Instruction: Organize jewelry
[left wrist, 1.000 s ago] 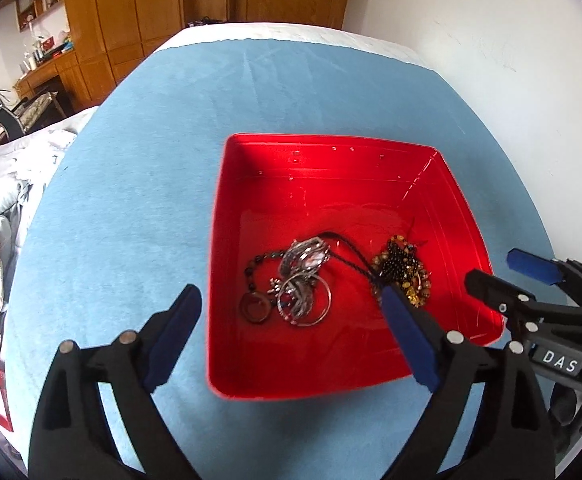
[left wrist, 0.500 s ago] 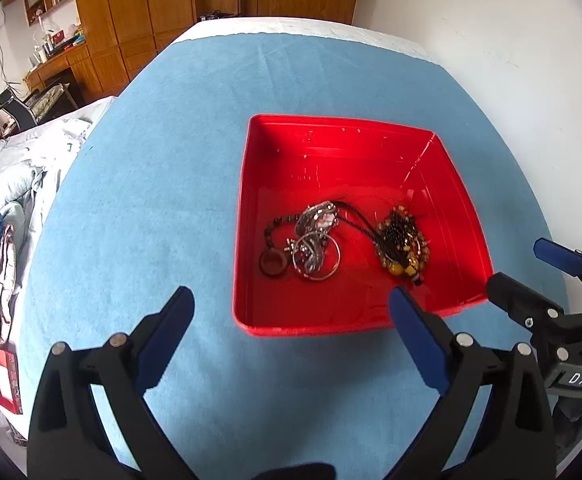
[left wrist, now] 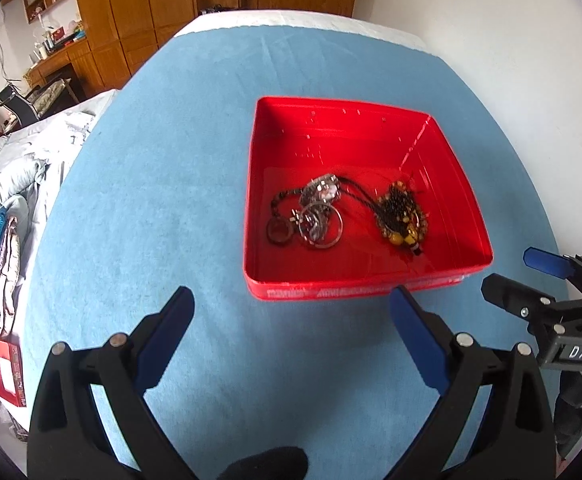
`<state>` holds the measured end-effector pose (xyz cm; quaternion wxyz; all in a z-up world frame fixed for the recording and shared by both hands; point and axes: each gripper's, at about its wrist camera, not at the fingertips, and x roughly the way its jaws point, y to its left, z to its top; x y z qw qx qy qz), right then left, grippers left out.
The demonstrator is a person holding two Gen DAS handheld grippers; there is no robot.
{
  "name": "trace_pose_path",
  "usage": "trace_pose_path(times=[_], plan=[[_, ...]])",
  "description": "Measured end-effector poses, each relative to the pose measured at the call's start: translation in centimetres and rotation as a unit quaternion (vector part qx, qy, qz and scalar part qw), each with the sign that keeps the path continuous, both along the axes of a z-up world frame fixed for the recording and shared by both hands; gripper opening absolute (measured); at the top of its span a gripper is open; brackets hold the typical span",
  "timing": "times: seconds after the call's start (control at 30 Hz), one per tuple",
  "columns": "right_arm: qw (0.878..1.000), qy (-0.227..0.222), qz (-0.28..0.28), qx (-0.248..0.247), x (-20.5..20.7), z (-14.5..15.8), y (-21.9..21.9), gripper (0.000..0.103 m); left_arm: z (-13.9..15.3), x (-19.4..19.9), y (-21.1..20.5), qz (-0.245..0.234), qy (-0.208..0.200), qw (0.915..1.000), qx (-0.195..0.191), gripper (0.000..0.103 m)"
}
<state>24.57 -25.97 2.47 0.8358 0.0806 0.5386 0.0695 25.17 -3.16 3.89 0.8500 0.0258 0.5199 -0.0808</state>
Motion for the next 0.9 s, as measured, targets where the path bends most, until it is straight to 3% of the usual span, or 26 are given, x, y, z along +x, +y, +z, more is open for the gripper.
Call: trace_pose_path(times=[0.9], plan=[[1.0, 0.021, -0.011, -0.003, 0.7, -1.1, -0.4, 0.099, -0.9, 1.1, -0.2, 0.005, 0.021, 0.9998, 0.003, 0.097]])
